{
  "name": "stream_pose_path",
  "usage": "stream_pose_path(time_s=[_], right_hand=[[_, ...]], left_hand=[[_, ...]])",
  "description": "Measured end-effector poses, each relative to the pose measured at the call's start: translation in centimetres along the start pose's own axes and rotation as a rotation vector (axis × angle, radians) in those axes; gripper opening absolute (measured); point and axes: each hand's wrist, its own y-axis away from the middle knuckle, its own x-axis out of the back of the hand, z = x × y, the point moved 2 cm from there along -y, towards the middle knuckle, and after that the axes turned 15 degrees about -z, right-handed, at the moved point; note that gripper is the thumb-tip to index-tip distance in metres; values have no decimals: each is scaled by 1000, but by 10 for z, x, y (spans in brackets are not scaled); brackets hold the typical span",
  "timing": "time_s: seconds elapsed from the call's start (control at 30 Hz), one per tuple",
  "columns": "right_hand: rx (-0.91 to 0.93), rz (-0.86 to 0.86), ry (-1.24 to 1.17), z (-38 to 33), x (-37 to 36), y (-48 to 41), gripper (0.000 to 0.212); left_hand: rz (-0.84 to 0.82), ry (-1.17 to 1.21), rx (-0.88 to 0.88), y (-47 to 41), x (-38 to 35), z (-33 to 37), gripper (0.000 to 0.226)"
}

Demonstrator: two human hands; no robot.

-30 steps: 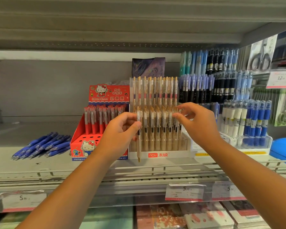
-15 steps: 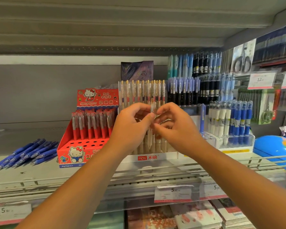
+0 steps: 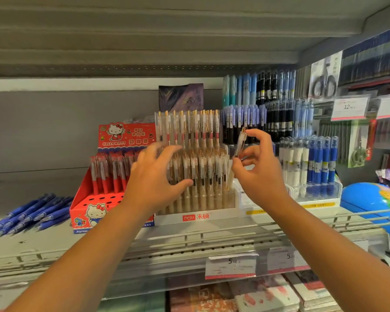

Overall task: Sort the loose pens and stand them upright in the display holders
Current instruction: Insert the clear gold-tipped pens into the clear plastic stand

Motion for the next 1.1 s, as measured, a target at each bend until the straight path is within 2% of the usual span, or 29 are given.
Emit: stream_pose_path(time_s=[0.07,0.2,0.53,1.1], right_hand=[[-32,14,3,7,0,1,57],[-59,3,16,12,0,0,62],[-183,-272,142,22,-16,-4,58],[-269,-299,192,20,-16,0,59]], left_hand=[[-52,-35,-16,0,-7,-4,83],[-27,-66,-45,-3,-13,-7,80],[7,-60,-82,-3,-17,-10,77],[12,-13,-83,-4,-21,-16,74]])
